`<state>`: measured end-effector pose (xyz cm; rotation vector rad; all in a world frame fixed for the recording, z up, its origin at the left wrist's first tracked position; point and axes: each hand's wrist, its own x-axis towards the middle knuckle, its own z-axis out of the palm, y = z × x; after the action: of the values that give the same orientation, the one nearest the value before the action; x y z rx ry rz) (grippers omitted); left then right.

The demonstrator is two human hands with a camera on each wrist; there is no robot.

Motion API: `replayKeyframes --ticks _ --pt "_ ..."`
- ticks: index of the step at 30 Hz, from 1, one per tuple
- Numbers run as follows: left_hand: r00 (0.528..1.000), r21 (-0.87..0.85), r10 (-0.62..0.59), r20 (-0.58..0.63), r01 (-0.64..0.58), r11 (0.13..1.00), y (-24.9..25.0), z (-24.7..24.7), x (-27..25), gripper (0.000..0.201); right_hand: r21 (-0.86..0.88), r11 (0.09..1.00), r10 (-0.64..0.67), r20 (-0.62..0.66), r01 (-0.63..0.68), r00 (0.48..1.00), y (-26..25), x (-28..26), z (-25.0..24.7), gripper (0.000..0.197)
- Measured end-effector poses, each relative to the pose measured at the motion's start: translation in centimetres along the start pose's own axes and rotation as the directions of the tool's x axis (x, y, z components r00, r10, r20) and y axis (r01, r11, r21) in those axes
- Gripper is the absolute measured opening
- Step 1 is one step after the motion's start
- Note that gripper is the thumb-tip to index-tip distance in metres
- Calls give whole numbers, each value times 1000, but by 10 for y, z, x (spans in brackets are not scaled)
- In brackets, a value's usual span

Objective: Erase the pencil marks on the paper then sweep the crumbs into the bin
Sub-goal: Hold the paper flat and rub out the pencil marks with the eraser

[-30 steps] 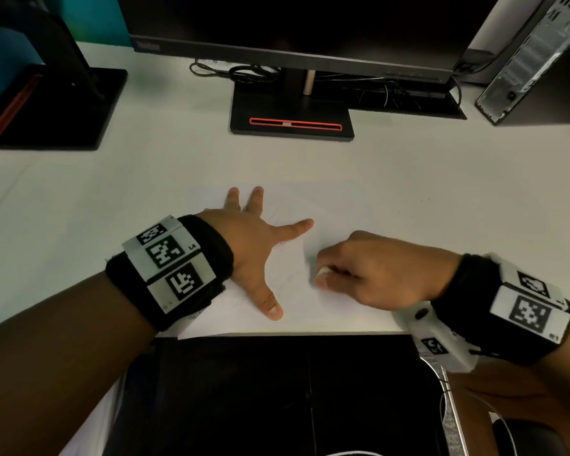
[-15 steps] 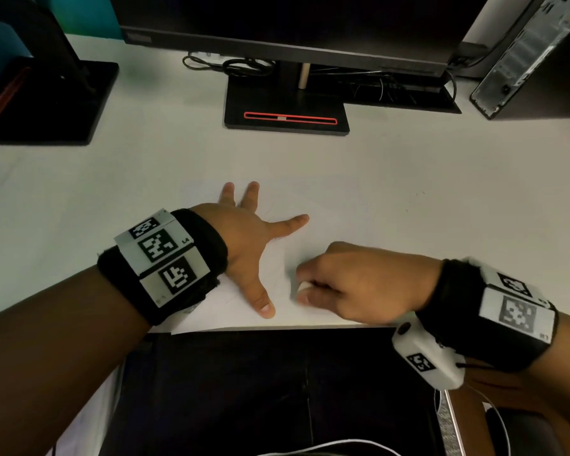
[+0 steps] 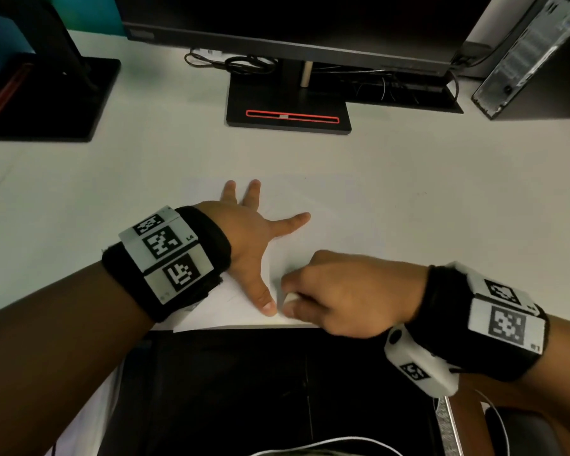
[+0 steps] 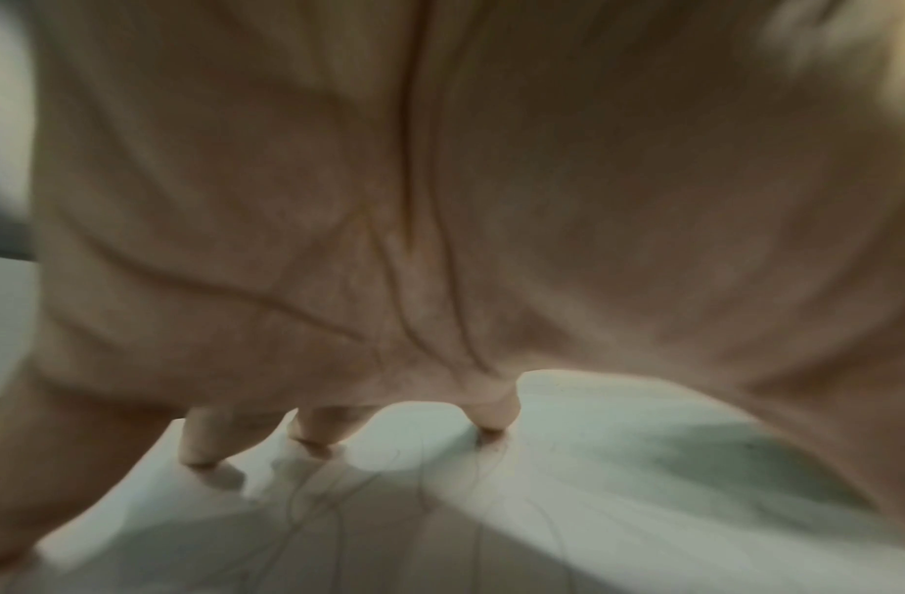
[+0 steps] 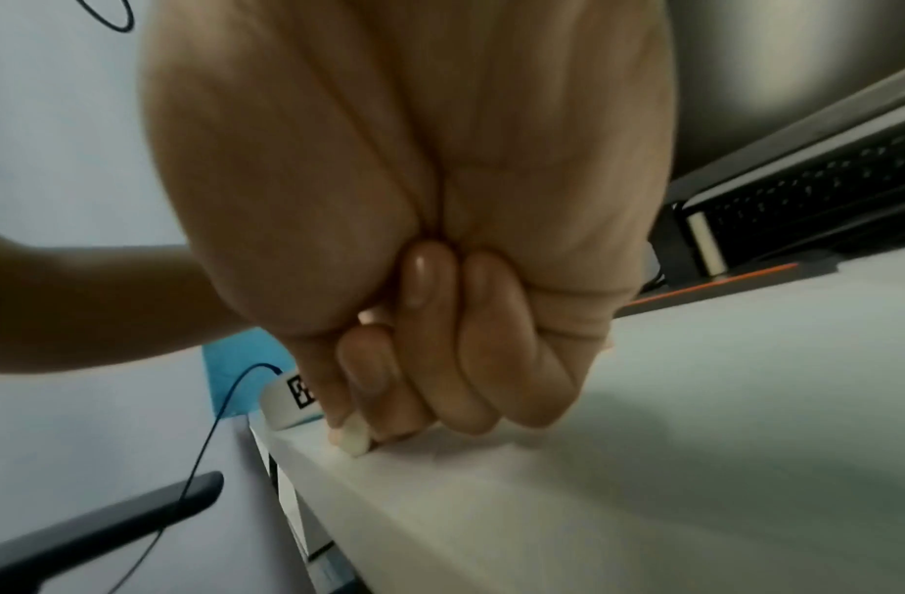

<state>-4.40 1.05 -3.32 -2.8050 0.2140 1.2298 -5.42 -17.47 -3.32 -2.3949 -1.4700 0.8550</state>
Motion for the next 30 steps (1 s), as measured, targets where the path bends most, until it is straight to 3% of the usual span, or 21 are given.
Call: replayKeyframes --ticks 5,10,15,19,21,25,30 --pt "1000 2 -2 3 2 1000 0 -2 0 147 27 998 63 -82 -61 995 14 6 -16 33" --pt "1000 12 5 -4 -5 1000 -1 -1 1 149 24 1000 -6 12 6 1000 -3 6 -3 27" --pt "1000 -6 -2 7 2 1000 -2 -1 1 149 9 997 71 -102 -71 992 16 12 -22 35" --pt "1000 15 -1 0 1 1000 0 0 1 149 52 999 11 -3 -11 1000 -4 12 -7 22" --pt "1000 25 -6 4 6 1000 0 -1 0 150 58 998 19 11 -20 1000 -3 14 -15 26" --pt "1000 5 -5 17 5 1000 0 -2 -3 150 5 999 45 -113 -45 993 9 20 -27 25" --pt "1000 42 -12 23 11 999 3 -4 -3 155 47 999 -4 34 2 999 -12 19 -11 24"
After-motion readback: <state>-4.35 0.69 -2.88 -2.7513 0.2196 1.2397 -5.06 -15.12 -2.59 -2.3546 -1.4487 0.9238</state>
